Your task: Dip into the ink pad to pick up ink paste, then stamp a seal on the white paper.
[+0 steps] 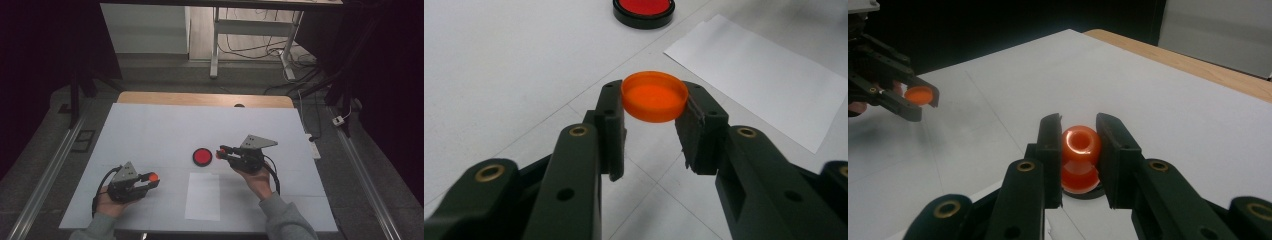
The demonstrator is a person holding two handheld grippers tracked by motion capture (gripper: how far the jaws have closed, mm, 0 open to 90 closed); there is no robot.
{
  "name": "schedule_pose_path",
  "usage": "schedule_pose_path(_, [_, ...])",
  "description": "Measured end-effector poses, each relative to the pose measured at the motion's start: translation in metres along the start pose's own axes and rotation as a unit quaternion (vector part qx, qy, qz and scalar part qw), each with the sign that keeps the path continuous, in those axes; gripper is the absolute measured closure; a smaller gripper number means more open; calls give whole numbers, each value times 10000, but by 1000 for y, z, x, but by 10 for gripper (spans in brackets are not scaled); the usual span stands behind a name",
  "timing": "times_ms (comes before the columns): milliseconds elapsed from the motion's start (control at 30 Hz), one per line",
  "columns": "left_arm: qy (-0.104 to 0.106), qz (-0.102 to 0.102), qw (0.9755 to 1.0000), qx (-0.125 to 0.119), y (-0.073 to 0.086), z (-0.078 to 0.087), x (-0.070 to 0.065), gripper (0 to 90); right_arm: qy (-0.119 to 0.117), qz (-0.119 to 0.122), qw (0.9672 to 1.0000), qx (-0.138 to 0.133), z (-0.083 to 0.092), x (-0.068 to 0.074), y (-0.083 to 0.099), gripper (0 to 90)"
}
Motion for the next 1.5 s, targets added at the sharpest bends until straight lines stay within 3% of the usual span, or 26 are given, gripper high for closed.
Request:
schedule_pose_path(533, [5,-10,10000,-2,0,0,0,650,-176,107,9998,60,-1,18,2,720])
schedule_pose_path(1500, [7,-2,10000,-12,-1,0,0,650,-349,227,9987,281,-2,37,14,718])
Point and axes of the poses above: each handheld gripper's, and its own axes: z roughly backward along the jaws, y roughly out of its underside, x roughly to its left, the point moved 10 cm from there along -z, roughly forward along the jaws, and after that the axes turned 9 degrees about -y, right-handed, at the moved point
